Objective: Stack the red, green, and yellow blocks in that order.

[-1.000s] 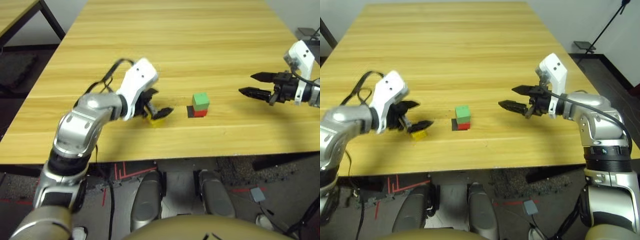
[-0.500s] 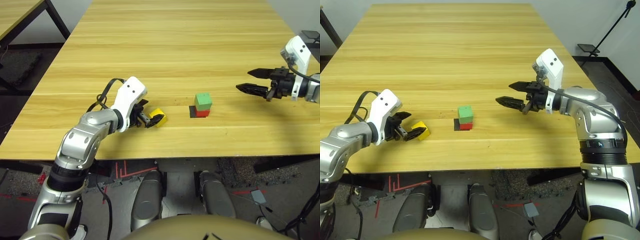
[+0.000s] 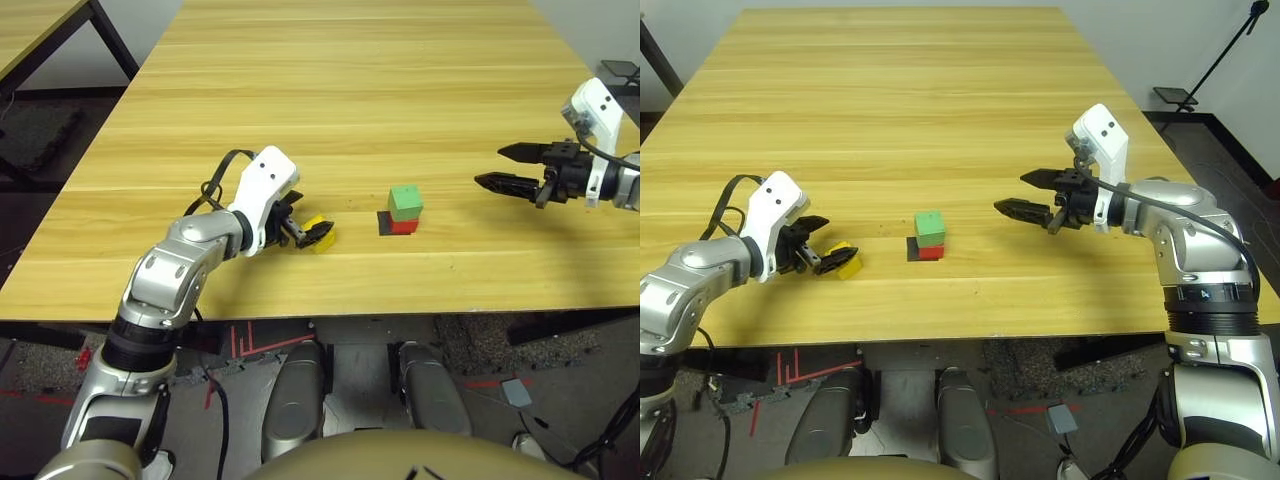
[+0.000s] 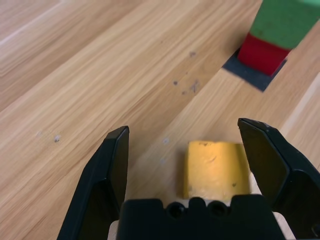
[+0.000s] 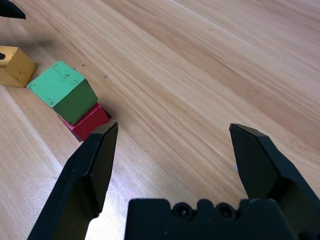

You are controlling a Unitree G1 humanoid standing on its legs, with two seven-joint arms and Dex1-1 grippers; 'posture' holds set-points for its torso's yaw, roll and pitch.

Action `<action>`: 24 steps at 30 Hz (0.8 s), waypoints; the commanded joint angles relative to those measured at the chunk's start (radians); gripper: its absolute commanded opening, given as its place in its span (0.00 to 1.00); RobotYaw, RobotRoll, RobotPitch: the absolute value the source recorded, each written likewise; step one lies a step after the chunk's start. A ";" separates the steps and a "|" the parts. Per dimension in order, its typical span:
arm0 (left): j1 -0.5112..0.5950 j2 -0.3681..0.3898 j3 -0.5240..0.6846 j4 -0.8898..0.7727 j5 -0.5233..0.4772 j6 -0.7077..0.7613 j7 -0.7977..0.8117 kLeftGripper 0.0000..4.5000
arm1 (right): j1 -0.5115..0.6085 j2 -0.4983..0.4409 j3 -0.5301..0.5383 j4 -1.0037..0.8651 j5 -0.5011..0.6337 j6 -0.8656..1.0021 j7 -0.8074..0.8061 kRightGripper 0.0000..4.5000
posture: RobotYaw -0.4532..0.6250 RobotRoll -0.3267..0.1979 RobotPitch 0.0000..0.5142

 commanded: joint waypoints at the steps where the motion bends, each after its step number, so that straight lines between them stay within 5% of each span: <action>1: -0.004 0.000 0.019 -0.057 -0.041 0.076 0.015 0.99 | 0.004 0.000 -0.002 -0.008 0.002 0.006 -0.002 1.00 | 0.54 0.47 0.22; 5: 0.046 0.044 0.004 -0.141 -0.075 0.149 0.009 0.99 | 0.003 0.002 0.000 -0.009 0.003 0.008 -0.002 1.00 | 0.55 0.47 0.23; 24: 0.129 0.080 -0.146 -0.035 0.055 -0.075 0.024 0.99 | -0.004 0.023 -0.016 -0.032 0.026 0.047 -0.020 1.00 | 0.54 0.47 0.24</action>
